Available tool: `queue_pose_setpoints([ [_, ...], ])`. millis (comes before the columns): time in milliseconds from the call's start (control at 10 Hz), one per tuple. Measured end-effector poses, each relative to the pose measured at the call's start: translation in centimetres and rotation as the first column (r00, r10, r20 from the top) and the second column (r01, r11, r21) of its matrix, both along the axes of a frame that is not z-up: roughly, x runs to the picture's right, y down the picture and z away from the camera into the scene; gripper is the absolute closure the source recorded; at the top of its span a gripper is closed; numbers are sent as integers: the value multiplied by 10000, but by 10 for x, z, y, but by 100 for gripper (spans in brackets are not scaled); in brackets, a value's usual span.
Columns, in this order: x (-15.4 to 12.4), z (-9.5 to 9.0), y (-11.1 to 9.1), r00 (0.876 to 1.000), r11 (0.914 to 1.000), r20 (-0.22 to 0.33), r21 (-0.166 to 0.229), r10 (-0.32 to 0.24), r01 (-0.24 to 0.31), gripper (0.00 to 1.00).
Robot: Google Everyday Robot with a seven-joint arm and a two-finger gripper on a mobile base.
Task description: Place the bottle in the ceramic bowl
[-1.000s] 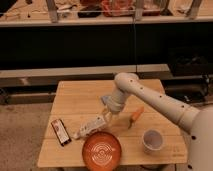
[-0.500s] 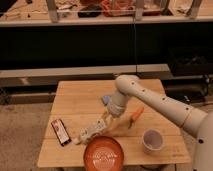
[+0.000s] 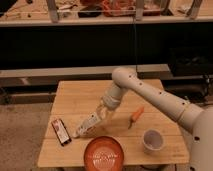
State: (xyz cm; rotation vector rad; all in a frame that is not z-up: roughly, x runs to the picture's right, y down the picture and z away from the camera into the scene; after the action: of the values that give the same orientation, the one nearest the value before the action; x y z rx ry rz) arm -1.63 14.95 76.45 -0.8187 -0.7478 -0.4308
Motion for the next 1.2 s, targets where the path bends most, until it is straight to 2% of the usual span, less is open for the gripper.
queue_pose_setpoints([
  [200,1,-4,0,9999,10000,122,-66,-58,59,100],
  [500,5,-16,14,9992,9993,211,-178,-336,340,100],
  [700,12,-27,22,9986,9992,451,-287,-278,291,100],
  [1200,17,-50,28,9933,9999,1153,-153,-9,26,100],
])
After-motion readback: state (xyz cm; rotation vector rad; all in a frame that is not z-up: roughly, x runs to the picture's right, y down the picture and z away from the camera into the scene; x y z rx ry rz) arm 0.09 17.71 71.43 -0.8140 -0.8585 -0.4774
